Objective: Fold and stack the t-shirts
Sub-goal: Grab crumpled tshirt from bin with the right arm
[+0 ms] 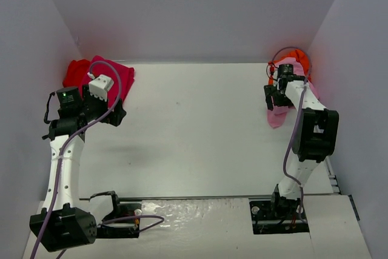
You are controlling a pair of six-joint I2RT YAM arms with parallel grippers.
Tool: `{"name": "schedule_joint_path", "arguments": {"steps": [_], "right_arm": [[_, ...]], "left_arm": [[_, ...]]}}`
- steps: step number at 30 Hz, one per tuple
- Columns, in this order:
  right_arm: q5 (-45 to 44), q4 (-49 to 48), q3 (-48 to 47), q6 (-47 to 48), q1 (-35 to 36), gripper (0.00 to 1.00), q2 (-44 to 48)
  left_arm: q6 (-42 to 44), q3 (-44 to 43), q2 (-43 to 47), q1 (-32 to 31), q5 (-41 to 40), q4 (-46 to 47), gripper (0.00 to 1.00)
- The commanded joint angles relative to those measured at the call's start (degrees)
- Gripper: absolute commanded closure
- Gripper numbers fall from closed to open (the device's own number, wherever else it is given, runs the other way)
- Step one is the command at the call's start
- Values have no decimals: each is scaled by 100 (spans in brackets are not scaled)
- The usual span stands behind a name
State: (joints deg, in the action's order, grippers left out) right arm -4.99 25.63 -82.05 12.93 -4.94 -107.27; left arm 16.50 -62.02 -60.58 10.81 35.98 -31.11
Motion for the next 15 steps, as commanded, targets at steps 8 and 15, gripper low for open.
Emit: {"name": "schedule_joint_path", "arguments": {"steps": [8,15], "right_arm": [[625,205,-31,-133,-68,45,-609],[824,261,-98,-24,-59,100,-599]], "left_arm": [[223,-12,160,-62,111,149,3],[220,-44,128,-71,93,138,3]]}}
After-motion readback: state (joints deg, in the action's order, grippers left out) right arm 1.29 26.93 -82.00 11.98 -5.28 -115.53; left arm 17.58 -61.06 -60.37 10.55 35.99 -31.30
